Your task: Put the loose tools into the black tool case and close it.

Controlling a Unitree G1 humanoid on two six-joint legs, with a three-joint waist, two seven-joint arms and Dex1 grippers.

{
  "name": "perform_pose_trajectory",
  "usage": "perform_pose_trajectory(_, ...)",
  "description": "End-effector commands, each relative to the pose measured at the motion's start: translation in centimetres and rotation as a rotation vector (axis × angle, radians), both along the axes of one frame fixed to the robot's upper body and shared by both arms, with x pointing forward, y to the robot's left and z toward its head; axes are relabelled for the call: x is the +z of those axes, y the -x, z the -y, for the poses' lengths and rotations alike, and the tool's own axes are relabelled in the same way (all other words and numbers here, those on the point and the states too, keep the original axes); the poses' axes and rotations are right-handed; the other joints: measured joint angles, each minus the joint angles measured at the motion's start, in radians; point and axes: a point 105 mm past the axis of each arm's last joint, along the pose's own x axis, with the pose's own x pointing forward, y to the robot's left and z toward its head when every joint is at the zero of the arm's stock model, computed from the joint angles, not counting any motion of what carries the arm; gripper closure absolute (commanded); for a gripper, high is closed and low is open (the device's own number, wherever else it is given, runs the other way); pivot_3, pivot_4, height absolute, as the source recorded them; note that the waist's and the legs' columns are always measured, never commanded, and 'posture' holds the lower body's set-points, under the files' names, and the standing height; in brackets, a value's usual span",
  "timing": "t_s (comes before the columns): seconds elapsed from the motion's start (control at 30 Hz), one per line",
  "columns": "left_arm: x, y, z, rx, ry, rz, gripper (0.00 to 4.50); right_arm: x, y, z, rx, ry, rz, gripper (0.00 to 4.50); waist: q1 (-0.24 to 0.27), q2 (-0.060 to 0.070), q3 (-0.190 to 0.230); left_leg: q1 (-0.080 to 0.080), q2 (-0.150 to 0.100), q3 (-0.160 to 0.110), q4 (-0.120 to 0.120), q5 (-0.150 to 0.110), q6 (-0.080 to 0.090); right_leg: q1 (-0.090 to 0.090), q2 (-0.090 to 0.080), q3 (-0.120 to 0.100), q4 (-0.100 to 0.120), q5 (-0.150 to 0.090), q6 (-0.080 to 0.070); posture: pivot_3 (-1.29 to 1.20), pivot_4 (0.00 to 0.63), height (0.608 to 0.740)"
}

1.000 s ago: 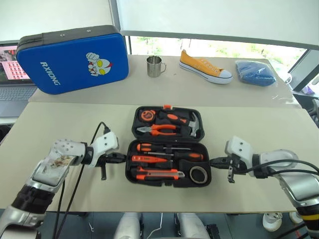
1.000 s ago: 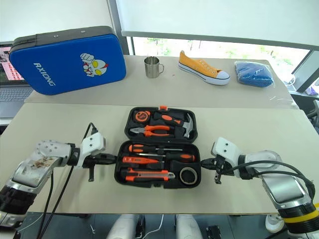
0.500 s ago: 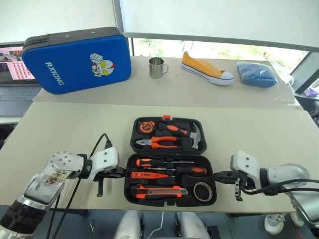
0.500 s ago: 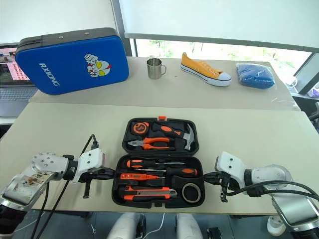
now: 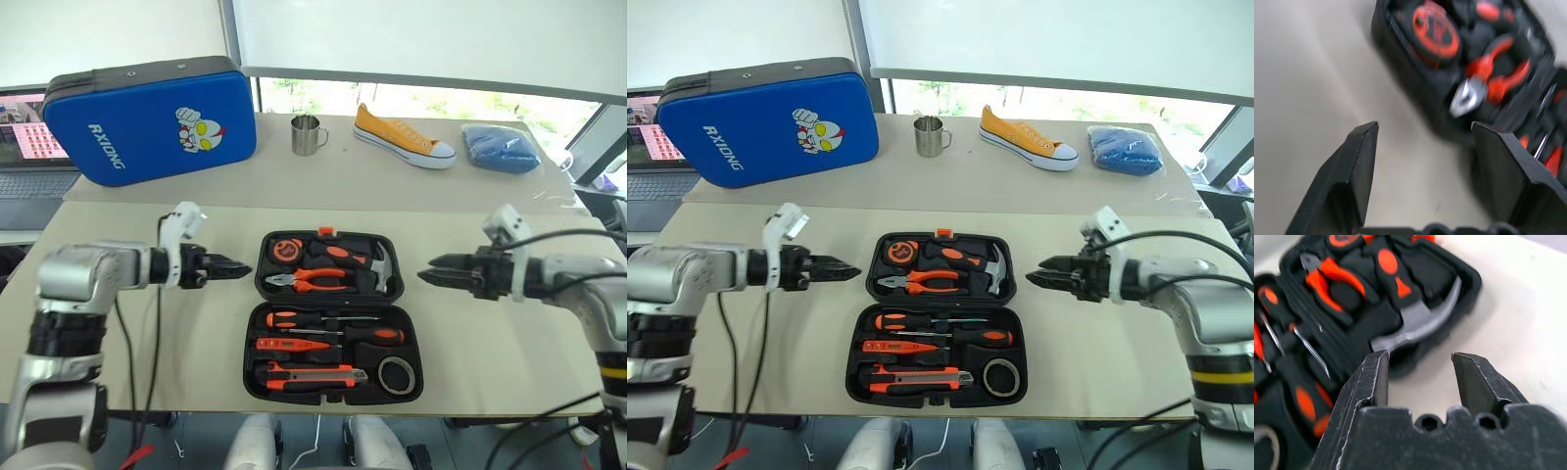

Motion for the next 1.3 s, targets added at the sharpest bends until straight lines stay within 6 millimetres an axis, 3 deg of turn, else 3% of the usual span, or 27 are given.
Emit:
perform_pose_trajectory(0.03, 0.4, -0.3, 0.7, -0.013, 0.000, 0.016, 1.20, -0.3, -1.0, -0.4, -0.013, 0.019, -0.021, 2.02, -0.003, 0.000, 0.000, -0.002, 0.000, 0.000, 0.000, 0.000, 0.000, -0.002, 0.000, 0.000, 0.000, 0.000, 0.000, 0.00, 0.150, 0.739)
perform_pose_trajectory(0.27, -1.2, -0.5, 0.9, -0.065, -0.101, 0.031, 1.20, -1.9, -2.3, -1.6, 0.004, 0.055, -0.068, 2.02, -0.001, 0.000, 0.000, -0.011, -0.001, 0.001, 0.000, 0.003, -0.005, -0.015, -0.002, 0.001, 0.009, 0.000, -0.001, 0.00, 0.150, 0.739)
perform_pose_trajectory(0.3, -1.2, -0.4, 0.9, -0.071, -0.099, 0.030, 1.72, -2.1, -2.2, -1.7, 0.010, 0.057, -0.075, 1.93, 0.000, 0.000, 0.000, -0.011, -0.001, 0.001, 0.000, 0.003, -0.005, -0.015, -0.002, 0.001, 0.009, 0.000, -0.001, 0.00, 0.150, 0.739)
perform_pose_trajectory(0.37, -1.4, -0.4, 0.8, -0.082, -0.104, 0.036, 2.21, -2.3, -2.2, -2.1, 0.016, 0.047, -0.090, 1.93, 0.001, 0.000, 0.000, -0.011, -0.002, 0.001, 0.000, 0.003, -0.005, -0.015, -0.002, 0.001, 0.008, 0.000, -0.001, 0.00, 0.150, 0.739)
perform_pose_trajectory(0.4, -1.6, -0.5, 0.8, -0.080, -0.109, 0.036, 2.71, -2.5, -2.2, -2.2, 0.012, 0.048, -0.094, 2.18, 0.001, 0.000, 0.000, -0.011, -0.002, 0.001, 0.000, 0.003, -0.005, -0.015, -0.002, 0.001, 0.008, 0.000, -0.001, 0.00, 0.150, 0.739)
perform_pose_trajectory(0.43, -1.7, -0.7, 0.7, -0.074, -0.111, 0.035, 2.85, -2.7, -2.3, -2.3, 0.008, 0.050, -0.099, 2.44, 0.001, 0.000, 0.000, -0.011, -0.002, 0.001, 0.000, 0.003, -0.005, -0.015, -0.002, 0.001, 0.008, 0.000, -0.001, 0.00, 0.150, 0.739)
perform_pose_trajectory(0.47, -1.9, -0.8, 0.7, -0.069, -0.113, 0.036, 3.30, -2.8, -2.3, -2.3, 0.005, 0.054, -0.103, 2.61, 0.000, 0.000, 0.000, -0.011, -0.002, 0.001, 0.000, 0.003, -0.005, -0.015, -0.002, 0.001, 0.008, 0.000, -0.001, 0.00, 0.150, 0.739)
perform_pose_trajectory(0.57, -2.3, -0.9, 1.0, -0.079, -0.104, 0.031, 4.35, -3.2, -2.0, -2.6, 0.022, 0.052, -0.119, 3.67, 0.000, 0.000, 0.000, -0.009, -0.002, 0.001, 0.000, 0.003, -0.005, -0.014, -0.002, 0.001, 0.008, 0.000, -0.001, 0.00, 0.150, 0.739)
perform_pose_trajectory(0.6, -2.3, -0.8, 1.3, -0.089, -0.096, 0.029, 4.50, -3.1, -1.9, -2.8, 0.032, 0.050, -0.122, 4.02, -0.001, 0.000, 0.000, -0.008, -0.002, 0.001, 0.000, 0.003, -0.005, -0.013, -0.002, 0.001, 0.008, 0.000, -0.001, 0.00, 0.150, 0.739)
perform_pose_trajectory(0.67, -2.4, -0.6, 1.7, -0.102, -0.091, 0.028, 4.50, -2.9, -1.9, -3.0, 0.038, 0.047, -0.116, 4.47, -0.001, 0.000, 0.000, -0.005, -0.001, 0.001, 0.000, 0.003, -0.005, -0.010, -0.001, 0.001, 0.008, 0.000, -0.001, 0.00, 0.150, 0.739)
perform_pose_trajectory(0.9, -1.9, -0.5, 2.6, -0.118, -0.039, 0.073, 4.50, -1.5, -2.5, -3.5, 0.028, 0.007, -0.046, 4.47, -0.001, 0.000, 0.000, -0.001, -0.001, 0.001, 0.001, 0.004, -0.006, -0.006, -0.001, 0.001, 0.008, 0.000, -0.001, 0.00, 0.150, 0.739)
perform_pose_trajectory(1.1, 3.9, -2.2, 4.7, -0.106, 0.073, 0.439, 4.50, 2.9, -4.4, -4.5, -0.032, -0.083, 0.212, 4.47, 0.002, -0.001, 0.000, -0.010, -0.001, 0.000, 0.003, 0.006, -0.007, -0.015, -0.002, 0.001, 0.011, 0.001, -0.001, 0.00, 0.150, 0.739)
perform_pose_trajectory(1.2, 5.4, -2.2, 5.2, -0.107, 0.113, 0.549, 4.50, 3.9, -4.7, -4.4, -0.059, -0.082, 0.307, 4.47, 0.001, -0.001, 0.000, -0.014, -0.001, 0.000, 0.002, 0.007, -0.008, -0.018, -0.003, 0.001, 0.011, 0.002, -0.001, 0.00, 0.150, 0.739)
perform_pose_trajectory(1.3, 5.0, -1.6, 5.6, -0.136, 0.059, 0.651, 4.50, 4.0, -4.4, -4.1, -0.074, -0.051, 0.413, 4.47, 0.001, -0.001, 0.000, -0.019, -0.001, 0.000, 0.002, 0.007, -0.008, -0.023, -0.003, 0.000, 0.015, 0.002, 0.000, 0.00, 0.150, 0.739)
